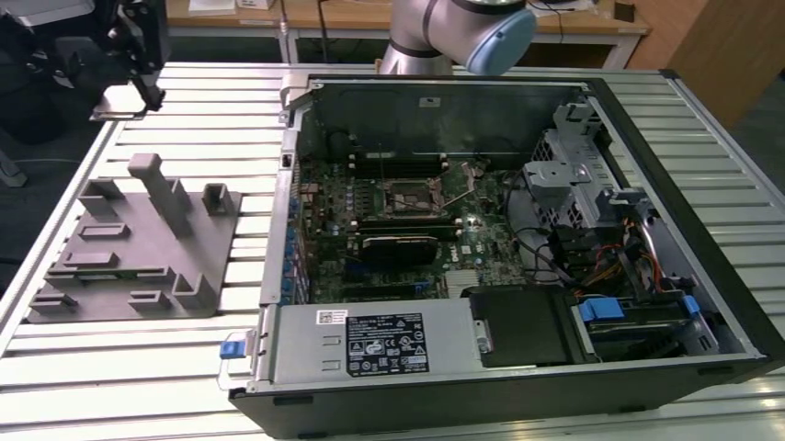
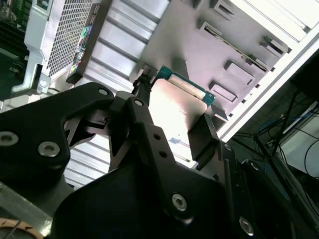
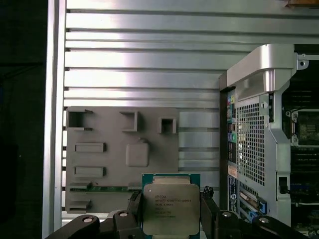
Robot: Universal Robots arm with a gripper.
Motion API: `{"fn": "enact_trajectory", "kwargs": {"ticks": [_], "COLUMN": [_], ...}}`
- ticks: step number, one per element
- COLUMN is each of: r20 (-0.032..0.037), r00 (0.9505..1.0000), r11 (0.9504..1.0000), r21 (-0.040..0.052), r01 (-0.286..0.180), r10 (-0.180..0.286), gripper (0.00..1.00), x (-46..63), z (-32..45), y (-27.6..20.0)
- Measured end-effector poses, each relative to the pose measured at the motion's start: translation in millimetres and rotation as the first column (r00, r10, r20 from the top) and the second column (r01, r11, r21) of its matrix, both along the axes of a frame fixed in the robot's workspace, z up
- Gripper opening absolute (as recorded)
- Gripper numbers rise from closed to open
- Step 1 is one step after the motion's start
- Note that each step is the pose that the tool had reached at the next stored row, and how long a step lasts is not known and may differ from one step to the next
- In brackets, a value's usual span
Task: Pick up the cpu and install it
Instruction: 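Pick up the cpu and move it towards the insertion slot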
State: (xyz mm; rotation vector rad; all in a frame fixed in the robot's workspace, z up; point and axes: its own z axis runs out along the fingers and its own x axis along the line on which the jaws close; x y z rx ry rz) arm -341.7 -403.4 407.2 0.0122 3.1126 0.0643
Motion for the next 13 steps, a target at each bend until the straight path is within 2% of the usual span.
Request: {"fn": "enact_trajectory", "kwargs": {"ticks": [13], "r20": [-0.0001], "r00": [1.0], "r11": [1.0], "r21": [0.0], "r01": [0.0], "r10": [0.0], "gripper": [0.55], "x": [35.9], "z": [0.0], "y": [0.1]}}
